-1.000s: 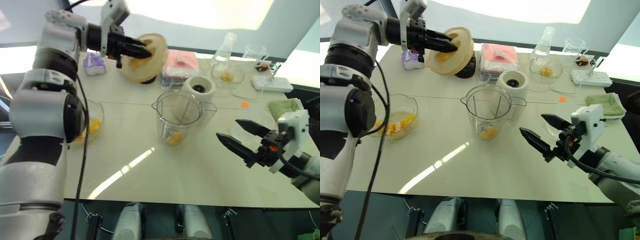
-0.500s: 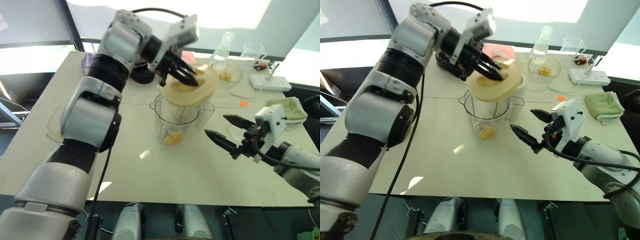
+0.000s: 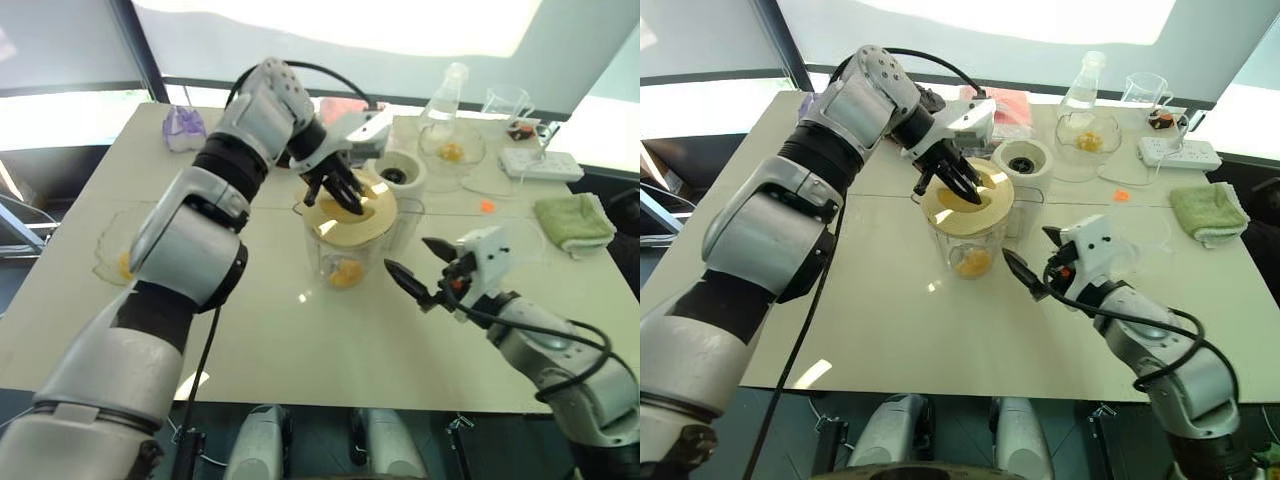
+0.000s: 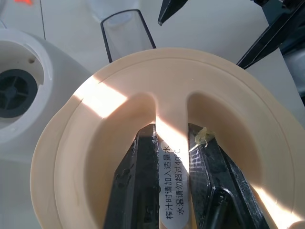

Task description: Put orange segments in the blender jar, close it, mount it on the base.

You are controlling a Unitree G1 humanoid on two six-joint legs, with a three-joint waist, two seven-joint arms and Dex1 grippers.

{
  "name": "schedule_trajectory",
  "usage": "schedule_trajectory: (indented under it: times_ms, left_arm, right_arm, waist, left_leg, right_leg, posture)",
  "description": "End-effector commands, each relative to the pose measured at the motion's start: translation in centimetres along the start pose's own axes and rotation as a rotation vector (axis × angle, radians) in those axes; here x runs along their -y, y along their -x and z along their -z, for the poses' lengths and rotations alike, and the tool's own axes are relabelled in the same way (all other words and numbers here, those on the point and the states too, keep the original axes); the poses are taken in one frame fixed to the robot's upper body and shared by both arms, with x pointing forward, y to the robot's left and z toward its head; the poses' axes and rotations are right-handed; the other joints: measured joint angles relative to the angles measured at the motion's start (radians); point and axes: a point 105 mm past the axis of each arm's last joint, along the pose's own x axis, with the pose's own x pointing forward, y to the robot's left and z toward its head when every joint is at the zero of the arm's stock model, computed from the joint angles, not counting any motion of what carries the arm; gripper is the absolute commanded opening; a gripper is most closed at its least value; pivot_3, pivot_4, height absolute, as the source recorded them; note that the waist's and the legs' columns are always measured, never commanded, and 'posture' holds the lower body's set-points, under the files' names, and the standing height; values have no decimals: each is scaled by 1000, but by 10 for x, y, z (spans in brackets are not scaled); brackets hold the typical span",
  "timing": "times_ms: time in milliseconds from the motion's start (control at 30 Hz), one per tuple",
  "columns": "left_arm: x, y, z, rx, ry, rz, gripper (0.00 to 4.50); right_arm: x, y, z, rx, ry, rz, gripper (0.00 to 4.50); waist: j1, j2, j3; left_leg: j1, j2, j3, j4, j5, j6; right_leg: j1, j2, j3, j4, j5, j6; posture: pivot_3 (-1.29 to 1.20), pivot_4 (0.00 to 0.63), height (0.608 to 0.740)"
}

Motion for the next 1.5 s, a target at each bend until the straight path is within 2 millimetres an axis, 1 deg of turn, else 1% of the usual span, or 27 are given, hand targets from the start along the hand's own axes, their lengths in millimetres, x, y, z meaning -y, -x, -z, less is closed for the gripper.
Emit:
schedule_trajectory:
  times_ms: [33,133,200,300,400,533,600,700,800,833,867,933,1033,1067,1133,1233,1333,1500]
  left_arm:
    - [0,1,-4,-22,-53,2,257]
    - [2,-3,0,-23,-53,13,257]
    - [2,-3,2,-18,-55,16,257]
    - [3,-4,2,-4,-67,21,257]
    - [4,-3,2,2,-71,25,257]
    - [5,-3,2,4,-75,31,257]
    - [6,-4,3,7,-77,35,257]
    - [7,-4,4,10,-71,41,257]
    - [9,-5,7,9,-67,47,257]
    - [9,-5,7,8,-67,49,257]
    - [9,-6,8,7,-66,50,257]
    - [10,-5,8,8,-65,53,257]
    - [11,-5,8,10,-64,55,257]
    - [11,-5,9,11,-62,56,257]
    - [12,-5,10,12,-56,57,257]
    - [12,-4,12,16,-25,53,257]
    - [11,-4,15,11,26,46,257]
    - [6,-9,24,-35,119,-17,257]
  right_arm:
    - [6,-15,-2,49,46,50,4500]
    - [11,-29,4,57,77,77,4500]
    - [19,-38,8,57,105,111,4500]
    - [29,-45,9,65,142,156,4500]
    - [34,-48,5,94,157,182,4500]
    - [33,-45,2,100,168,166,4500]
    - [39,-43,1,113,163,193,4500]
    - [43,-49,4,122,124,204,4500]
    - [42,-55,2,153,93,197,4500]
    - [40,-56,1,161,93,192,3962]
    - [39,-57,-1,171,92,186,3643]
    - [35,-57,-5,187,94,171,2715]
    - [33,-57,-6,190,100,159,1059]
    - [33,-57,-7,189,103,157,857]
    - [32,-56,-8,184,112,157,887]
    - [28,-51,-13,185,98,169,887]
    - [26,-45,-13,155,90,194,887]
    - [27,-37,-15,124,29,296,887]
  waist:
    - [0,0,0]
    - [-2,0,0]
    - [-5,0,0]
    - [-7,1,-1]
    - [-6,1,-1]
    - [-3,1,-1]
    - [-3,1,-1]
    - [-4,1,-1]
    - [-5,1,-1]
    - [-6,1,-1]
    - [-6,1,-1]
    - [-7,1,-1]
    - [-3,2,-1]
    - [-3,2,-1]
    - [-3,2,-1]
    - [-3,2,-1]
    - [-2,2,-1]
    - [-2,2,-1]
  left_leg:
    - [0,0,0,0,0,0]
    - [0,0,0,0,0,0]
    - [1,0,0,0,0,0]
    - [2,0,0,0,0,0]
    - [2,0,0,0,0,0]
    - [2,0,0,0,0,0]
    - [2,0,0,0,0,0]
    - [2,0,0,0,0,0]
    - [2,0,0,0,0,0]
    - [2,0,0,0,0,0]
    - [2,0,0,0,0,0]
    - [2,0,0,0,0,0]
    - [2,0,0,0,0,0]
    - [2,0,0,0,0,0]
    - [2,0,0,0,0,0]
    - [2,0,0,0,0,0]
    - [2,0,0,0,0,0]
    - [2,0,-1,0,0,0]
  right_leg:
    - [0,0,0,0,0,0]
    - [0,0,0,1,0,0]
    - [0,0,0,1,0,0]
    - [0,0,0,4,0,0]
    - [-2,0,0,9,0,1]
    - [-2,1,-1,11,1,3]
    - [-2,1,0,10,1,2]
    - [-2,0,0,10,1,2]
    - [-2,1,0,11,1,2]
    - [-2,1,0,11,1,2]
    - [-2,1,0,11,1,2]
    - [-2,1,0,11,1,3]
    - [-2,0,0,11,1,3]
    - [-2,0,0,11,1,3]
    - [-2,0,0,10,1,3]
    - [-2,0,0,10,1,3]
    - [-2,0,0,10,1,3]
    - [-2,0,0,10,1,2]
  posture:
    - [0,150,740]
    - [0,150,740]
    - [0,150,740]
    - [0,150,740]
    - [0,150,740]
    - [0,150,740]
    - [0,150,740]
    - [0,150,740]
    - [0,150,740]
    - [0,150,740]
    - [0,150,740]
    - [0,150,740]
    - [0,150,740]
    - [0,150,740]
    - [0,150,740]
    - [0,150,740]
    - [0,150,740]
    - [0,150,740]
